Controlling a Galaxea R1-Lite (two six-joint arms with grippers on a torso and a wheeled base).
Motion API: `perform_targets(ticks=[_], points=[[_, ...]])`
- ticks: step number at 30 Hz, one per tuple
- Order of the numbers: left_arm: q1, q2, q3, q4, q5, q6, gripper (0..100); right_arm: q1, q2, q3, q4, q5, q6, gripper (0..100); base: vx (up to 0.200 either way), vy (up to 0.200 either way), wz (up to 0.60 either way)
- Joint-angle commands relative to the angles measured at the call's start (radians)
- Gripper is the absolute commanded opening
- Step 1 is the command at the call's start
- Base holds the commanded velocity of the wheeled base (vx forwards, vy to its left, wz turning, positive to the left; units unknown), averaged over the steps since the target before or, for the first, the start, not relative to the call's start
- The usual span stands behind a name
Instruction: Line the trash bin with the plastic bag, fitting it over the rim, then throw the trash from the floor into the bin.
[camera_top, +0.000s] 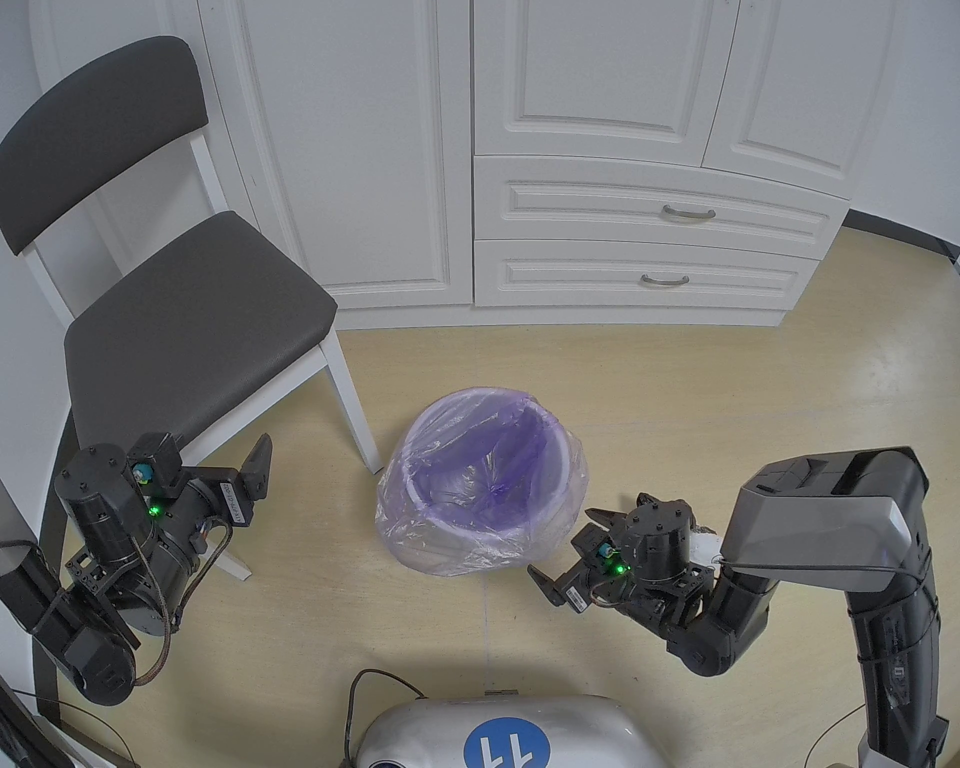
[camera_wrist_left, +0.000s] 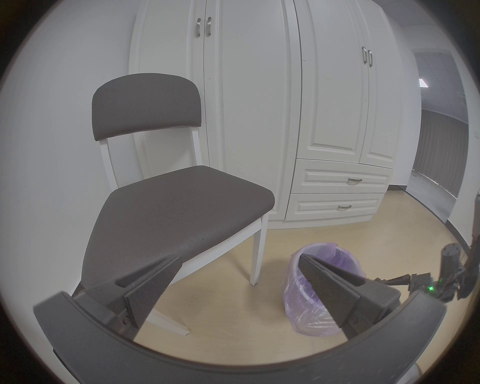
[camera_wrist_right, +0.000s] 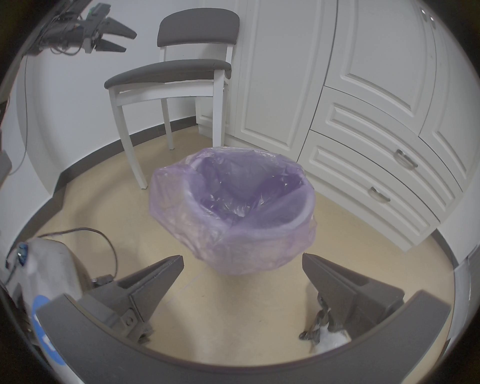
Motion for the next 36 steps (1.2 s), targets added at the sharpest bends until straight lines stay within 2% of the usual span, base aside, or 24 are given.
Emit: perform_targets(ticks=[1, 4, 9, 22, 23, 33, 36], points=[[0.003, 0.02, 0.007, -0.009, 0.0, -0.009, 100, -0.043, 0.122, -0.11, 0.0, 0.022, -0.096, 100, 0.0, 0.0, 0.0], [0.002, 0.016, 0.013, -0.018, 0.003, -0.017, 100, -0.049, 0.15, -0.153, 0.0, 0.02, -0.13, 100, 0.0, 0.0, 0.0], [-0.003, 0.016, 0.041, -0.042, 0.007, -0.084, 100, -0.065, 0.183, -0.215, 0.003, 0.022, -0.173, 100, 0.0, 0.0, 0.0], [0.019, 0.02, 0.049, -0.044, 0.009, -0.095, 100, -0.086, 0.199, -0.331, 0.059, 0.023, -0.172, 100, 0.0, 0.0, 0.0], [0.019, 0.02, 0.049, -0.042, 0.007, -0.097, 100, -0.086, 0.199, -0.334, 0.06, 0.023, -0.17, 0, 0.0, 0.0, 0.0], [0.02, 0.022, 0.047, -0.044, 0.009, -0.103, 100, -0.086, 0.199, -0.327, 0.072, 0.045, -0.164, 0, 0.0, 0.0, 0.0], [0.02, 0.022, 0.05, -0.042, 0.009, -0.104, 100, -0.092, 0.206, -0.337, 0.143, 0.066, -0.161, 0, 0.0, 0.0, 0.0]])
